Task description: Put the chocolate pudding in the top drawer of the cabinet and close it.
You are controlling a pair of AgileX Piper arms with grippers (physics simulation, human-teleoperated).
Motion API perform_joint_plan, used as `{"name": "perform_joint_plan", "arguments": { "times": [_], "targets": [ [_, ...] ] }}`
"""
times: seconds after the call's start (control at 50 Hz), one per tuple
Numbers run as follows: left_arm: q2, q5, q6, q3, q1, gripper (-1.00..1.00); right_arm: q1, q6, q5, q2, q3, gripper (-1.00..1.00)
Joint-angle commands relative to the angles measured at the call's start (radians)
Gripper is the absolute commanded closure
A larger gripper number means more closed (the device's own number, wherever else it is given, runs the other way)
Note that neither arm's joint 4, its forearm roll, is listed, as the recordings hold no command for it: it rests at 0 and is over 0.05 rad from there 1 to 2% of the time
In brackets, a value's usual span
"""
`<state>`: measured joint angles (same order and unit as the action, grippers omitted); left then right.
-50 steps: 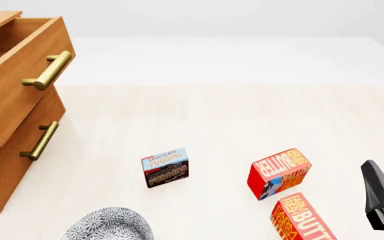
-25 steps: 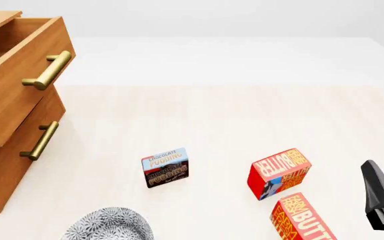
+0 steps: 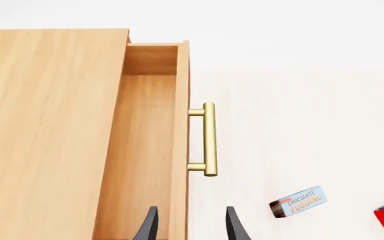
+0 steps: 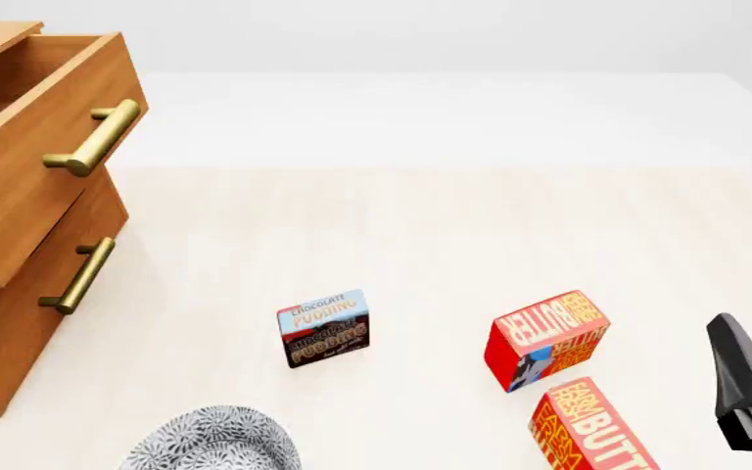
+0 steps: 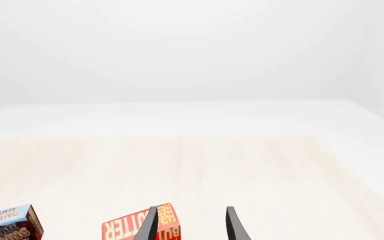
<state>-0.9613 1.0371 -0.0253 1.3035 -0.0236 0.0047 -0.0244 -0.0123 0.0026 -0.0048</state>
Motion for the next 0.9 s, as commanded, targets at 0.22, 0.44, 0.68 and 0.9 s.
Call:
{"name": "perform_joint_plan", "arguments": {
  "times": [0.22,0.44,0.68,0.9],
  "targets": [
    [-0.041,-0.125,0.012,-0.179,-0.001,-1.00,0.000,0.003,0.004,0.002,0.001,-1.00],
    [-0.042,-0.149,0.030,-0.223,-0.002,-1.00,0.000,0.003,0.004,0.002,0.001,-1.00],
    [-0.040,-0.168,0.033,-0.259,-0.005,-1.00,0.000,0.003,0.004,0.002,0.001,-1.00],
    [-0.060,-0.237,0.038,-0.356,0.024,-1.00,0.000,0.003,0.004,0.002,0.001,-1.00]
  ]
}}
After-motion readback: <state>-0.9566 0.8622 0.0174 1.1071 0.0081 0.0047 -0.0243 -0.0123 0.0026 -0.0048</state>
